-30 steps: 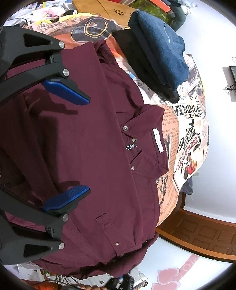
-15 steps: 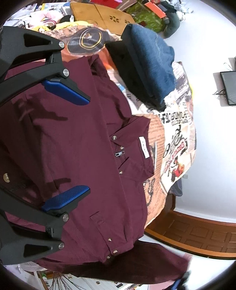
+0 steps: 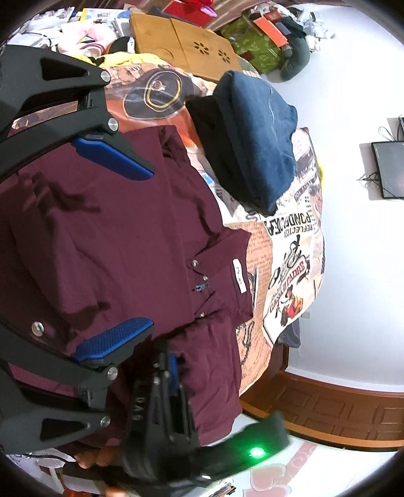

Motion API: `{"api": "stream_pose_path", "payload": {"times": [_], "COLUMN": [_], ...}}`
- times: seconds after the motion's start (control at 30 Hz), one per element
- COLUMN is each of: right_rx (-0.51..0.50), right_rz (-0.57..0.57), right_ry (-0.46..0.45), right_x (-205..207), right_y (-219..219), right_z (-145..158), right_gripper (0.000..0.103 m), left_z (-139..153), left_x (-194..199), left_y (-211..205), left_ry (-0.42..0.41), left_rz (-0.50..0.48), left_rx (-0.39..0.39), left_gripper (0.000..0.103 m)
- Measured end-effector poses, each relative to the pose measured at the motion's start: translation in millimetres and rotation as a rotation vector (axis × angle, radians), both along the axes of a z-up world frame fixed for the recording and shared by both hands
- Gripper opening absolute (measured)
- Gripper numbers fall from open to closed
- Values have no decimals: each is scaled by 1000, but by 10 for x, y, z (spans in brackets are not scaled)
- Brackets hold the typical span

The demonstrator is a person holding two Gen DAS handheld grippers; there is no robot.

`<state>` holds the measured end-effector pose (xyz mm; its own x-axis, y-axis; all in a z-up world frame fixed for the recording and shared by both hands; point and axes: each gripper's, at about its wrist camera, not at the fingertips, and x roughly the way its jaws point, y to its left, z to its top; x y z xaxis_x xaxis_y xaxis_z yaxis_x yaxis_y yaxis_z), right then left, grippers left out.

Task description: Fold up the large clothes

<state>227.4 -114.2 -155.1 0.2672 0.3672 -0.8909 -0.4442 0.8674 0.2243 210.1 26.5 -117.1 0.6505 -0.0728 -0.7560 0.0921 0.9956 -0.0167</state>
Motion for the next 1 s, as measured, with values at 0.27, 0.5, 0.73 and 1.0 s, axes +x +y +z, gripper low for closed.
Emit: {"api": "stream_pose_path", "payload": {"times": [0.27, 0.5, 0.73, 1.0], "right_rx": [-41, -143, -152, -125], "right_rz": [48, 5, -140, -336], "right_ry": [-81, -349, -400, -305], "right_x": [-171, -374, -377, -331], "right_y": [-96, -442, -1095, -1806], "right_z": [245, 695, 828, 584], "right_gripper": [31, 56, 60, 60], "left_z": [-10, 194, 325, 9], "left_x": [51, 144, 352, 616], "left_y": [-28, -375, -905, -1762], "left_ry": [13, -38, -50, 32], "left_rz": [9, -63, -182, -381], "left_rx": [-12, 41, 59, 143], "left_gripper": [90, 90, 90, 90]}}
